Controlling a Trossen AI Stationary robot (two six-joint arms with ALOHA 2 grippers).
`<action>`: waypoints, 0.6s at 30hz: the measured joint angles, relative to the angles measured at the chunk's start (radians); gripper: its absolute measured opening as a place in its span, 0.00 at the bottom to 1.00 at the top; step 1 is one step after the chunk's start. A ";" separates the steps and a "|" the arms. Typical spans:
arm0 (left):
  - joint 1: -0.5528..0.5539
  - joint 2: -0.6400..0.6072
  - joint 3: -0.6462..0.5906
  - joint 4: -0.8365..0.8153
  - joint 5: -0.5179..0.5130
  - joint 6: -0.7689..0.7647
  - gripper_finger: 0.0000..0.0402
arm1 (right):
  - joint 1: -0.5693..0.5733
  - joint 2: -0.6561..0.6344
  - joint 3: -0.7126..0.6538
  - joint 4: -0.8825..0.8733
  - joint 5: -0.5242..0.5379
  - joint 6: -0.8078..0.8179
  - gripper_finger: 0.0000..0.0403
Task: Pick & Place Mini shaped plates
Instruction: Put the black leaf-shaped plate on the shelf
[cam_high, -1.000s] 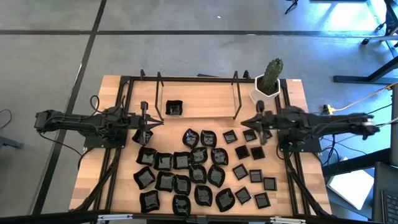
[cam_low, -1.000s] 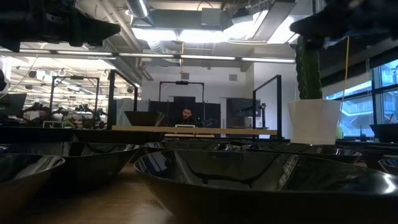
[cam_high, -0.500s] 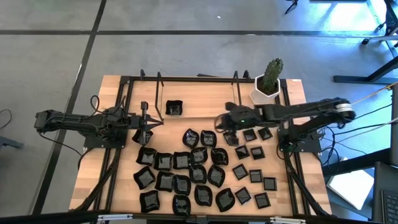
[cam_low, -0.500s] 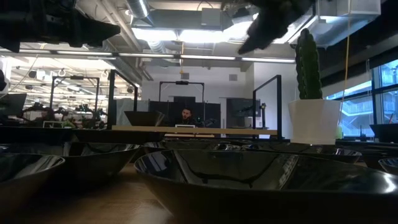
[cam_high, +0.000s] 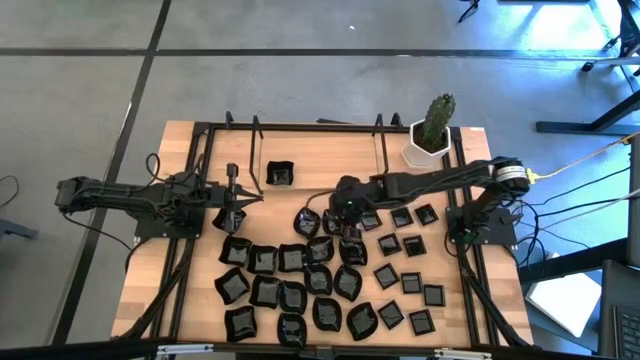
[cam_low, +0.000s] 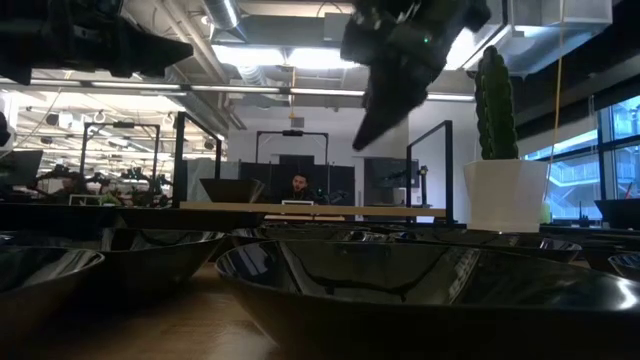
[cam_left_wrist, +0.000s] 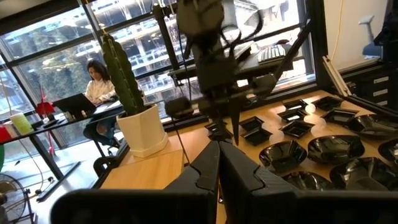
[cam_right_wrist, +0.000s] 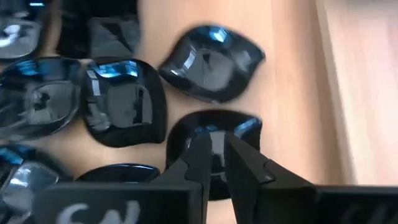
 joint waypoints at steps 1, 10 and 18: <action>0.000 0.000 0.000 -0.005 0.000 0.000 0.01 | -0.006 0.011 0.000 -0.012 0.000 0.039 0.12; 0.000 0.000 0.000 -0.014 0.000 -0.010 0.01 | -0.072 0.049 0.000 -0.131 -0.080 0.399 0.13; 0.000 0.000 0.000 -0.014 0.000 -0.017 0.02 | -0.081 0.054 0.000 -0.120 -0.109 0.439 0.14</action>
